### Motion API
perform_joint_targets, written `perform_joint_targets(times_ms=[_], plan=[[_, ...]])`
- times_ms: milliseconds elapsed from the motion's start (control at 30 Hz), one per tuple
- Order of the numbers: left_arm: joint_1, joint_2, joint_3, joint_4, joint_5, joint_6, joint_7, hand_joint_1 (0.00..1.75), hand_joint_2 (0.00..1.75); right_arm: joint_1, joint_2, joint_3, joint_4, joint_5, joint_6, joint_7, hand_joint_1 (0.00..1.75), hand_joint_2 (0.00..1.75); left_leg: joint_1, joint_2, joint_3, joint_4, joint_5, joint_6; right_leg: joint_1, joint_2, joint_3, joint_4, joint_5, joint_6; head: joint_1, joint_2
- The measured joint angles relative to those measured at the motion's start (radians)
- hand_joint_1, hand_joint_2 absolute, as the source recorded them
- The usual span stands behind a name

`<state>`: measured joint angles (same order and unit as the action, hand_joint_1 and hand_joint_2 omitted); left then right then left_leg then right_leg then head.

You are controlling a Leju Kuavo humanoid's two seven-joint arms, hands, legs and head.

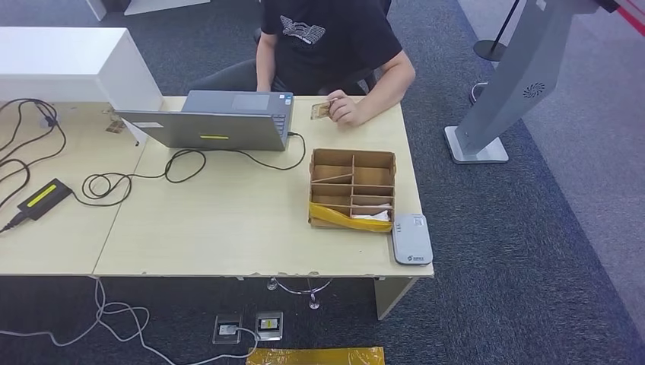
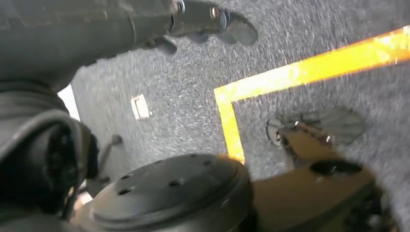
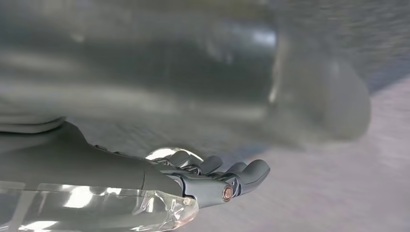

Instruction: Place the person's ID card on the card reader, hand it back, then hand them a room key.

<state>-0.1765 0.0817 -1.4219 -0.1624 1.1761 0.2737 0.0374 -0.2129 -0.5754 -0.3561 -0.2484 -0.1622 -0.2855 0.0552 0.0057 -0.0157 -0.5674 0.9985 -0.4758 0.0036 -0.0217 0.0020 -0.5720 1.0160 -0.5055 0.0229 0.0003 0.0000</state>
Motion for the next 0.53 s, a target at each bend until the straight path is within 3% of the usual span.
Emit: perform_joint_targets(times_ms=[100, 233, 367, 533], plan=[[0.002, -0.011, 0.051, -0.002, 0.06, 0.033, -0.031, 0.0, 0.0, 0.035, 0.048, -0.067, 0.017, -0.117, -0.063, 0.003, 0.0, 0.0, 0.0, 0.001, 0.001, 0.0, 0.0, 0.0, 0.0, 0.001, 0.0, 0.0, 0.0, 0.0, 0.0, 0.0], [0.003, -0.027, 0.112, -0.006, 0.105, 0.075, -0.076, 0.0, 0.0, 0.048, 0.143, -0.18, 0.04, -0.239, -0.272, -0.005, 0.0, 0.0, 0.001, 0.002, 0.001, 0.0, 0.0, 0.0, 0.001, 0.002, 0.0, 0.0, 0.0, 0.0, 0.0, 0.0], [0.004, -0.039, 0.169, -0.007, 0.133, 0.123, -0.12, 0.0, 0.0, 0.06, 0.236, -0.257, 0.065, -0.181, -0.387, 0.029, 0.0, 0.0, 0.001, 0.003, 0.002, 0.0, 0.0, -0.001, 0.001, 0.004, 0.0, 0.0, 0.0, 0.0, 0.0, 0.0], [0.005, -0.043, 0.215, -0.01, 0.132, 0.152, -0.151, 0.0, 0.0, 0.067, 0.311, -0.339, 0.102, -0.074, -0.405, 0.039, 0.0, 0.0, 0.001, 0.003, 0.001, 0.0, 0.0, -0.001, 0.001, 0.005, 0.0, 0.0, 0.0, 0.0, 0.0, 0.0]])
